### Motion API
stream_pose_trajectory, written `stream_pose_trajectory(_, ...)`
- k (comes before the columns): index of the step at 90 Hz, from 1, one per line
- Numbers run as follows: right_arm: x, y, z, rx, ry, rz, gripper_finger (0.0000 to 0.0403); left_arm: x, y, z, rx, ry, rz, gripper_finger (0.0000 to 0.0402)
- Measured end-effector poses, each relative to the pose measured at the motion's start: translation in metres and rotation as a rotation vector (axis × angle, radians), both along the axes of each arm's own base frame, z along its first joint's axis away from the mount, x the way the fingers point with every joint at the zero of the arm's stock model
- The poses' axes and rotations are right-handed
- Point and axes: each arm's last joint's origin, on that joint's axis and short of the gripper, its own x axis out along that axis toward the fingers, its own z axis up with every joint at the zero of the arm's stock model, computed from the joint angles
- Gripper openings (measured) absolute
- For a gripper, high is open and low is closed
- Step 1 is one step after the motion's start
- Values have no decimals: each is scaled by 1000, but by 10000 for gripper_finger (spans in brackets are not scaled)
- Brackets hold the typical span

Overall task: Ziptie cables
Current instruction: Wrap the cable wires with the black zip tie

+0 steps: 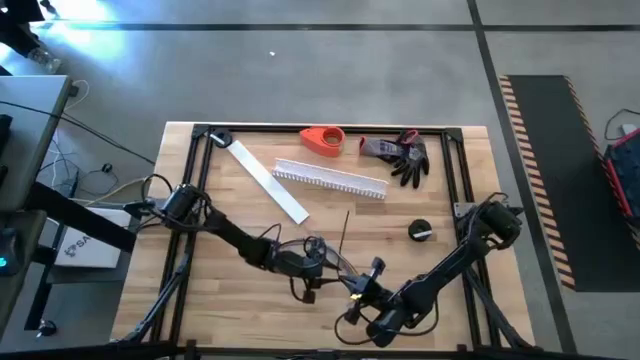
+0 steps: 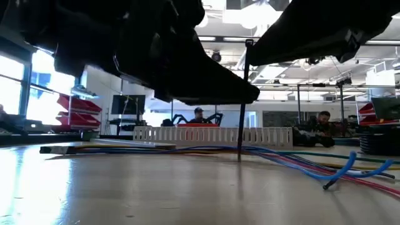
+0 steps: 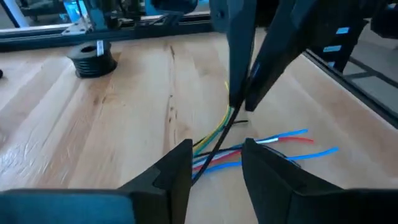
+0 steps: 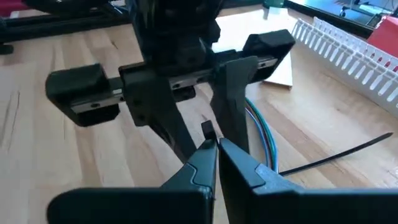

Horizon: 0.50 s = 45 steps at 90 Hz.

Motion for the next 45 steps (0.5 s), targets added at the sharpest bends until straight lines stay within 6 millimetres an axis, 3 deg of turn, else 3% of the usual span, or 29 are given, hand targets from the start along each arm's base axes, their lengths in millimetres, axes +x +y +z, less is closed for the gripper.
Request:
stream_pose_trajectory(36, 0, 0, 0, 13, 10, 10, 0, -3, -6, 3, -49, 1, -9, 12)
stream_pose_trajectory(45, -1, -1, 2, 55, 22, 11, 0, -3, -6, 2, -106, 18, -6, 5)
